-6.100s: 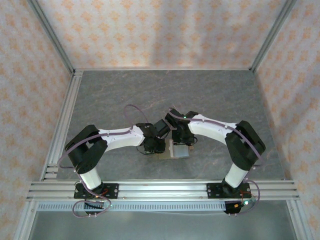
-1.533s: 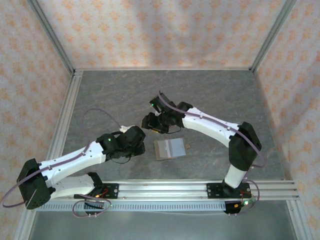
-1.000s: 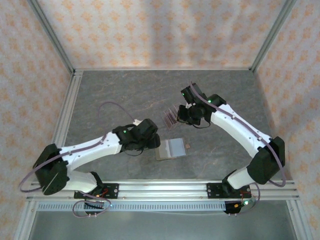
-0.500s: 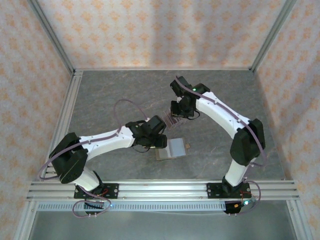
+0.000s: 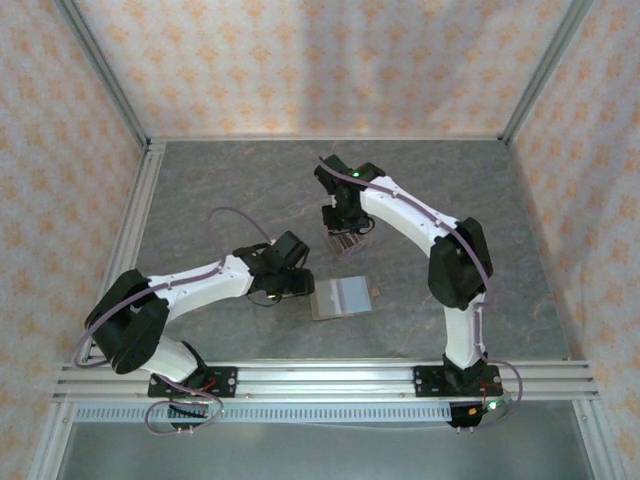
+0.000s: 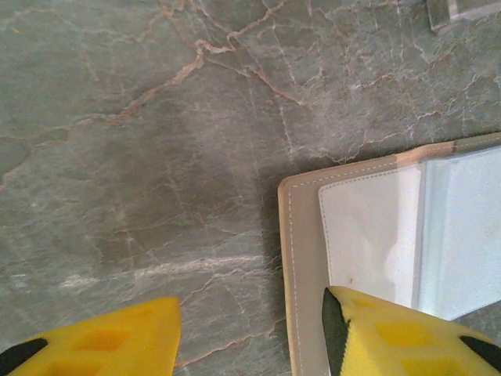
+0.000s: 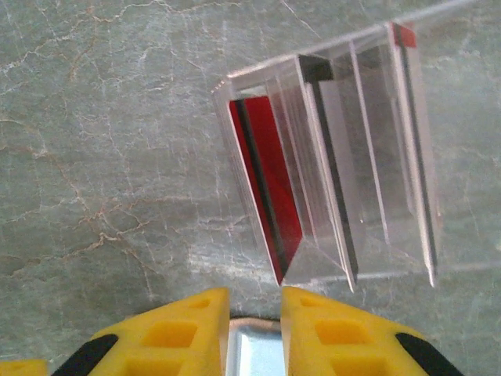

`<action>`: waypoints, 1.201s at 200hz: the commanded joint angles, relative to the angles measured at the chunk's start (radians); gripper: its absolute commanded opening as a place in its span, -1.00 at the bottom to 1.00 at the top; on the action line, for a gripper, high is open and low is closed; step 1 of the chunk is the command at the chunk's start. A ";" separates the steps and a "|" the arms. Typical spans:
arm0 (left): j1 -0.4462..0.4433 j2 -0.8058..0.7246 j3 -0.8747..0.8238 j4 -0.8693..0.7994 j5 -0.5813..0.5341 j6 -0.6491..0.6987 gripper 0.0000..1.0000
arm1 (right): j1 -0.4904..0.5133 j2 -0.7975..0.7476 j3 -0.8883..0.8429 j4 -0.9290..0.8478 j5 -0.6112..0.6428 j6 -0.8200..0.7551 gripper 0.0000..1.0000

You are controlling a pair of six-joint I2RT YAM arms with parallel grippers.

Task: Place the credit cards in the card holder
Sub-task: Pick up the credit card from the storage box.

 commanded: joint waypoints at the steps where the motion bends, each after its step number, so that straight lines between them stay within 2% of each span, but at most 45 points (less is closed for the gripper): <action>1: 0.016 -0.047 -0.021 0.002 -0.007 -0.012 0.05 | 0.003 0.051 0.058 -0.058 0.065 -0.043 -0.52; 100: 0.039 -0.101 -0.062 -0.002 -0.031 -0.033 0.07 | 0.003 0.178 0.159 -0.093 0.092 -0.096 -0.50; 148: 0.044 -0.119 -0.081 -0.003 -0.041 -0.044 0.07 | 0.005 0.192 0.165 -0.099 0.090 -0.107 -0.50; 194: 0.044 -0.120 -0.089 0.009 -0.042 -0.053 0.07 | 0.021 0.175 0.174 -0.093 0.179 -0.108 -0.50; 240: 0.044 -0.135 -0.095 0.001 -0.049 -0.055 0.07 | 0.023 0.192 0.178 -0.094 0.167 -0.113 -0.50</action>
